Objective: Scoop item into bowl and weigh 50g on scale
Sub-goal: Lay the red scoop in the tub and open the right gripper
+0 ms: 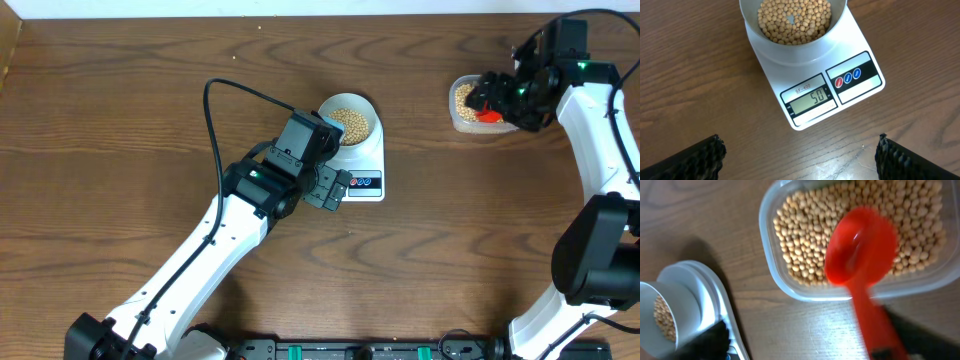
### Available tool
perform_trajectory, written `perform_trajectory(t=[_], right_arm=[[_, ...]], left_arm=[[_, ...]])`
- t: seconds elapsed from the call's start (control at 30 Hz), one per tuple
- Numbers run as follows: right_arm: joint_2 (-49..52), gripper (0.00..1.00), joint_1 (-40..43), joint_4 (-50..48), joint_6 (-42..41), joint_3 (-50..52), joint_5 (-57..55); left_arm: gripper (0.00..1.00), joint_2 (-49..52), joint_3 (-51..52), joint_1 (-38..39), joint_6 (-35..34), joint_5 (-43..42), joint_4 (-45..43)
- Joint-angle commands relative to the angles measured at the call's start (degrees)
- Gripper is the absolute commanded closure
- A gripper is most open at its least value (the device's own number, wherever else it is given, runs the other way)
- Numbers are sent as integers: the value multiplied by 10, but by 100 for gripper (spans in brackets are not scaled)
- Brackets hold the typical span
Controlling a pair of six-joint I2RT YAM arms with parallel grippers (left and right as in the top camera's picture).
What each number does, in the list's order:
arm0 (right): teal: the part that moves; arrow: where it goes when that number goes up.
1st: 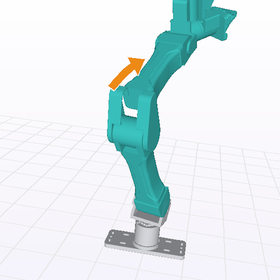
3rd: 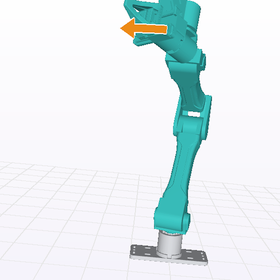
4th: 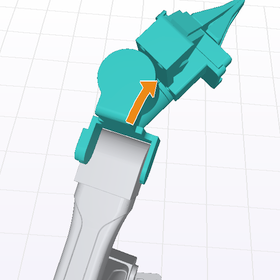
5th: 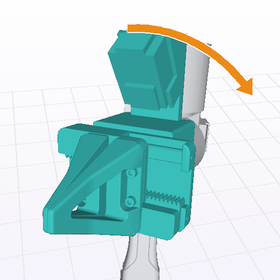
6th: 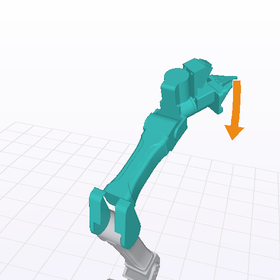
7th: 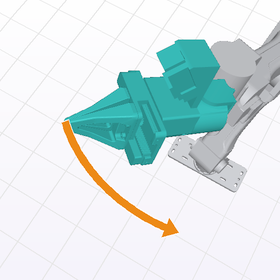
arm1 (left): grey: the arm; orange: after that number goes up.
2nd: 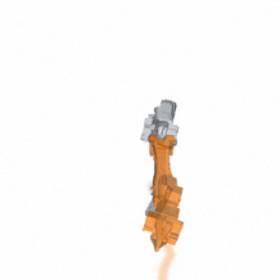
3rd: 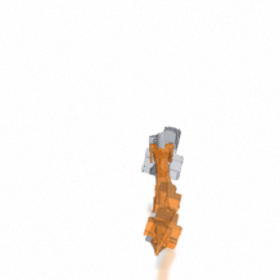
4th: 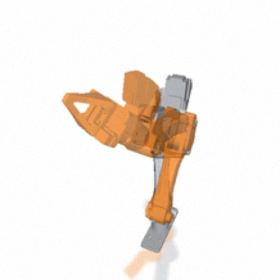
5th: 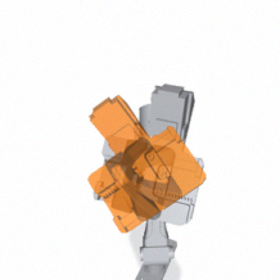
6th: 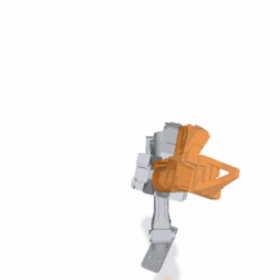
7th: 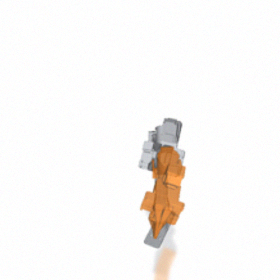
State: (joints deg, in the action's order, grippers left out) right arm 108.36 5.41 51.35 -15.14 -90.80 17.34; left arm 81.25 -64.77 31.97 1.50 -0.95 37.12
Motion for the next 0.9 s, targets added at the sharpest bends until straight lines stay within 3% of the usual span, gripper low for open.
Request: perform_trajectory(t=[0.0, 0.3, 0.6, 0.87], right_arm=[[-14, 1, 10, 8, -12, 1, 13], [-43, 1, 41, 47, -25, 0, 64], [-85, 1, 47, 110, 56, -1, 90], [-243, 1, 43, 165, 116, -4, 91]], left_arm=[[2, 0, -2, -2, -1, 2, 1], [2, 0, -2, -2, -1, 2, 1], [2, 0, -2, -2, -1, 2, 1], [2, 0, -2, -2, -1, 2, 1]])
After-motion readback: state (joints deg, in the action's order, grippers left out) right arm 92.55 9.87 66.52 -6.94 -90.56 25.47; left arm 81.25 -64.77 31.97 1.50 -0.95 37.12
